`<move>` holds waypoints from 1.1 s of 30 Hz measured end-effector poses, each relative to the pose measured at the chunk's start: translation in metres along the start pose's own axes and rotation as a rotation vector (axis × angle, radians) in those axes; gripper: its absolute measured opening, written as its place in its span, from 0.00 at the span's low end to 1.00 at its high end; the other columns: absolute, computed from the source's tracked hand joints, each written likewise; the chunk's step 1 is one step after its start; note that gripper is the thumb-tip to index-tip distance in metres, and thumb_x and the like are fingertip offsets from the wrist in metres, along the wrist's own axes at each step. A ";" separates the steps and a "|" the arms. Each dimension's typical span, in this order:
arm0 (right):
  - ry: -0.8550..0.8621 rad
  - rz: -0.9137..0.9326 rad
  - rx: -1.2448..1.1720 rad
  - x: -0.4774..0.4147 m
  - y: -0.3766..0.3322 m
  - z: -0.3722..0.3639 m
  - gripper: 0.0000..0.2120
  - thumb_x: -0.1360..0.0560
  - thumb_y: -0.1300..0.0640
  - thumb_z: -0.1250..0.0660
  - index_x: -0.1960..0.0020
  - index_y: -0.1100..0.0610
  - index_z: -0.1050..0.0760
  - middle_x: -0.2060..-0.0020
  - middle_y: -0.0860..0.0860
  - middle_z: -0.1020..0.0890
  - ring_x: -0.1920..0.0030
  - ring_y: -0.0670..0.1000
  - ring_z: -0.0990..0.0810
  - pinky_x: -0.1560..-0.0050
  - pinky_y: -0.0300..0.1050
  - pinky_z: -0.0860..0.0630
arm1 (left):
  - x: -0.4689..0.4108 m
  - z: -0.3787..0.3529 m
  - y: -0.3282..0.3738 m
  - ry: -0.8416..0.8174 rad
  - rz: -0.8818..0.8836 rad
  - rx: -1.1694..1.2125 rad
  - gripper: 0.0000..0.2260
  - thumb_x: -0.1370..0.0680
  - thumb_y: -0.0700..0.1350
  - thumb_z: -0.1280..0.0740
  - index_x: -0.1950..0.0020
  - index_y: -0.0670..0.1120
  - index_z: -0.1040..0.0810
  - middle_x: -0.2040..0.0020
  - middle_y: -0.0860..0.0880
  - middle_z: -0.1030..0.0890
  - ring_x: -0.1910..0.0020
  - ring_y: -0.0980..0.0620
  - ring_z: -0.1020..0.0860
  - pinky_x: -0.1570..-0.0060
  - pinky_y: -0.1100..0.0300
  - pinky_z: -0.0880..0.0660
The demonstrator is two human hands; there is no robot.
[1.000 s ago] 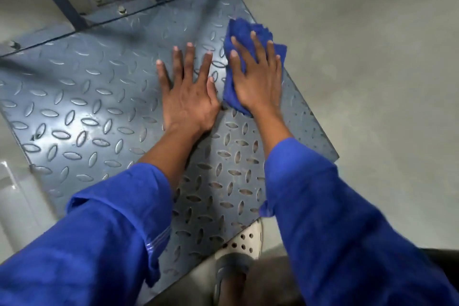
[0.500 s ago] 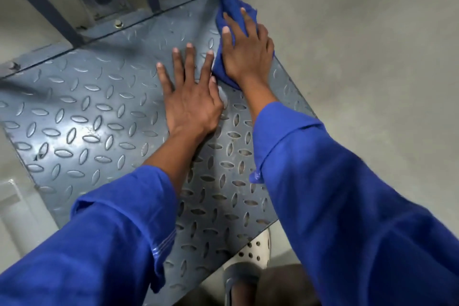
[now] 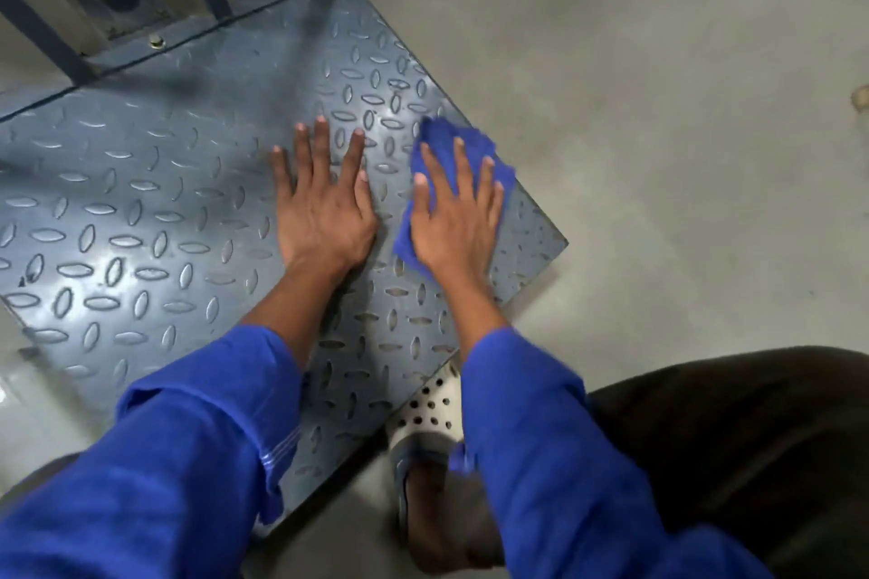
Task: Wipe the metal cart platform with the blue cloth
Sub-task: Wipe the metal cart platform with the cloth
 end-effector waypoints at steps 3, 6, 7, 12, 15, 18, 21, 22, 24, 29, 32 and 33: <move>-0.028 0.118 -0.027 -0.016 -0.001 0.004 0.25 0.11 0.39 0.50 0.15 0.37 0.41 0.13 0.43 0.45 0.12 0.55 0.53 0.14 0.61 0.56 | 0.035 -0.004 0.005 0.007 -0.055 0.012 0.27 0.11 0.55 0.58 0.11 0.55 0.54 0.11 0.45 0.57 0.12 0.43 0.59 0.15 0.38 0.61; 0.066 -0.030 -0.018 0.024 0.031 0.007 0.25 0.11 0.37 0.51 0.15 0.37 0.40 0.13 0.43 0.45 0.12 0.56 0.53 0.13 0.59 0.56 | 0.062 -0.008 0.009 0.005 -0.072 0.014 0.27 0.11 0.56 0.60 0.11 0.56 0.56 0.11 0.45 0.58 0.12 0.45 0.61 0.15 0.38 0.60; 0.091 -0.084 -0.018 0.041 0.043 0.008 0.25 0.11 0.37 0.51 0.15 0.37 0.40 0.13 0.44 0.46 0.12 0.57 0.54 0.13 0.59 0.55 | 0.067 -0.008 0.010 0.005 -0.079 0.010 0.27 0.11 0.56 0.60 0.11 0.56 0.56 0.11 0.45 0.58 0.12 0.45 0.61 0.15 0.37 0.60; 0.095 -0.097 -0.014 0.029 0.063 0.020 0.25 0.12 0.38 0.50 0.15 0.37 0.40 0.12 0.46 0.47 0.12 0.59 0.53 0.13 0.60 0.55 | 0.070 -0.005 0.008 -0.031 -0.154 -0.011 0.27 0.12 0.57 0.60 0.11 0.57 0.59 0.11 0.44 0.61 0.12 0.45 0.63 0.15 0.38 0.63; 0.087 -0.121 -0.018 0.038 0.062 0.018 0.25 0.11 0.38 0.51 0.14 0.38 0.42 0.12 0.46 0.48 0.12 0.58 0.54 0.14 0.61 0.54 | 0.072 -0.001 -0.005 -0.074 -0.328 -0.051 0.27 0.12 0.57 0.60 0.11 0.57 0.56 0.11 0.45 0.59 0.12 0.45 0.61 0.15 0.40 0.63; 0.171 -0.144 -0.023 0.116 0.023 0.002 0.25 0.11 0.39 0.49 0.15 0.39 0.39 0.13 0.47 0.45 0.12 0.58 0.52 0.14 0.61 0.49 | 0.082 0.011 -0.029 -0.071 -0.483 -0.052 0.27 0.11 0.55 0.55 0.11 0.55 0.48 0.11 0.45 0.50 0.12 0.44 0.53 0.14 0.43 0.58; 0.092 -0.007 -0.014 0.204 -0.030 -0.020 0.24 0.11 0.39 0.47 0.16 0.38 0.38 0.13 0.47 0.44 0.12 0.58 0.53 0.14 0.60 0.50 | 0.099 0.023 -0.062 -0.020 -0.515 -0.058 0.26 0.11 0.53 0.50 0.12 0.52 0.40 0.12 0.45 0.43 0.12 0.42 0.46 0.14 0.41 0.51; 0.058 0.050 0.002 0.218 -0.037 -0.022 0.25 0.11 0.39 0.48 0.15 0.38 0.39 0.13 0.47 0.45 0.12 0.58 0.53 0.14 0.60 0.49 | 0.106 0.028 -0.076 -0.005 -0.509 -0.070 0.26 0.11 0.53 0.50 0.12 0.52 0.40 0.12 0.45 0.43 0.12 0.42 0.45 0.14 0.40 0.50; 0.057 0.134 0.037 0.208 -0.027 -0.021 0.25 0.11 0.39 0.48 0.15 0.37 0.40 0.13 0.46 0.45 0.12 0.58 0.52 0.15 0.61 0.48 | 0.120 0.038 -0.106 0.013 -0.472 -0.093 0.25 0.11 0.53 0.49 0.12 0.54 0.41 0.12 0.46 0.43 0.12 0.42 0.46 0.14 0.40 0.50; 0.145 -0.029 0.046 0.146 0.010 -0.010 0.24 0.12 0.39 0.48 0.16 0.37 0.37 0.13 0.47 0.41 0.13 0.59 0.47 0.16 0.64 0.45 | 0.139 0.051 -0.139 0.005 -0.373 -0.144 0.26 0.11 0.57 0.54 0.11 0.56 0.45 0.11 0.47 0.47 0.12 0.43 0.49 0.14 0.40 0.53; 0.102 0.031 0.053 0.186 -0.021 -0.015 0.25 0.11 0.39 0.49 0.15 0.38 0.40 0.13 0.48 0.44 0.12 0.60 0.50 0.16 0.64 0.47 | 0.142 0.053 -0.139 0.029 -0.367 -0.156 0.26 0.10 0.56 0.52 0.11 0.56 0.45 0.11 0.46 0.46 0.12 0.43 0.48 0.14 0.40 0.51; 0.052 0.113 0.048 0.212 -0.039 -0.019 0.25 0.11 0.40 0.49 0.14 0.39 0.41 0.12 0.49 0.46 0.12 0.60 0.52 0.15 0.64 0.48 | 0.142 0.052 -0.139 0.037 -0.371 -0.156 0.26 0.10 0.56 0.52 0.11 0.56 0.45 0.11 0.46 0.45 0.12 0.43 0.48 0.14 0.40 0.51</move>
Point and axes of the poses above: each hand's wrist, its own x-axis away from the middle knuckle, its own z-axis out of the back of the hand, y = z × x, the point moved 3 cm from there along -x, towards the middle knuckle
